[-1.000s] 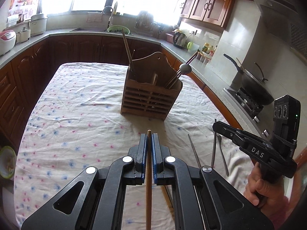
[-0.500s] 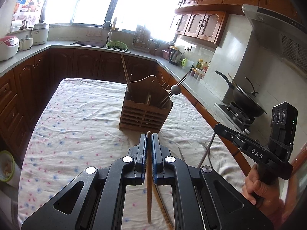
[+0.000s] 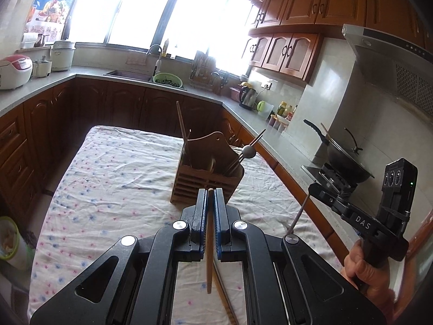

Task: Organize utensils
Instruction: 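Lift both held chopsticks upright and carry them over the wooden holder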

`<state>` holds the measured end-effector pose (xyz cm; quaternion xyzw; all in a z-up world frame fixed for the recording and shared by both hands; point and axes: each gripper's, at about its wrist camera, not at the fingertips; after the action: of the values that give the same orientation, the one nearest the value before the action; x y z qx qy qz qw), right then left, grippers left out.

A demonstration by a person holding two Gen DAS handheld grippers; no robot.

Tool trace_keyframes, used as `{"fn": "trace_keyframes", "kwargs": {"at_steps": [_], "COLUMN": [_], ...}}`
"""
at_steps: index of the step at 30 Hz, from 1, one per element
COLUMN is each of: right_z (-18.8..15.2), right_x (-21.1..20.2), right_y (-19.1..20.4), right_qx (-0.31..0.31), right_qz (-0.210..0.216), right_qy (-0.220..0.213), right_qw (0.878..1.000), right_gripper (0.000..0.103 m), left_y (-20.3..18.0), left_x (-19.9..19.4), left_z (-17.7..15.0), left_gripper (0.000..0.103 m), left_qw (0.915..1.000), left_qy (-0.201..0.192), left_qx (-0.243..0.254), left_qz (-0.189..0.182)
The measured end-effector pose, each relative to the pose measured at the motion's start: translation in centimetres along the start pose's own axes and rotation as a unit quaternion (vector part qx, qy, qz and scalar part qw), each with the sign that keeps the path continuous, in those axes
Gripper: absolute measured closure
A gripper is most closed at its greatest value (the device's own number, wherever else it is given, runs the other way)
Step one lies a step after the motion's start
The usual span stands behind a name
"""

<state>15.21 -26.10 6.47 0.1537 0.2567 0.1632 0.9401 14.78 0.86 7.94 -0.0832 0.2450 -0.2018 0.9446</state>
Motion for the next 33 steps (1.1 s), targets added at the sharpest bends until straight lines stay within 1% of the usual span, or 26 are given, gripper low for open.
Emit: {"fn": "trace_keyframes", "kwargs": {"at_steps": [16, 22, 27, 33], "right_z": [1.7, 2.7, 3.9, 6.3], "right_x": [0.7, 1.5, 2.3, 3.4], "right_y": [-0.8, -1.2, -1.7, -2.6], "right_qx": [0.009, 0.012, 0.02, 0.034], "right_qz": [-0.004, -0.008, -0.014, -0.018], "right_qy": [-0.023, -0.033, -0.051, -0.086], "right_qw": [1.0, 0.999, 0.998, 0.996], "right_gripper": [0.099, 0.099, 0.099, 0.099], "left_y": [0.3, 0.6, 1.1, 1.8], "left_x": [0.8, 1.6, 2.5, 4.0], "left_z": [2.6, 4.3, 6.2, 8.8], "left_gripper": [0.099, 0.099, 0.099, 0.099], "left_qw": [0.9997, 0.9992, 0.9979, 0.9958], "left_qy": [-0.024, -0.04, -0.063, -0.09], "left_qx": [-0.002, -0.005, -0.009, -0.017], "left_qz": [0.004, 0.006, 0.009, 0.006]}}
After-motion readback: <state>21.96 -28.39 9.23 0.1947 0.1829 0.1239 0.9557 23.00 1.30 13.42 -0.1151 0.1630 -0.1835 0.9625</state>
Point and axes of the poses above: each gripper's, at about its wrist camera, not at the fingertips, and x roughly the way its jaws point, y to its left, z to its top, and after that the axes turned 5 degrees about x, right-handed
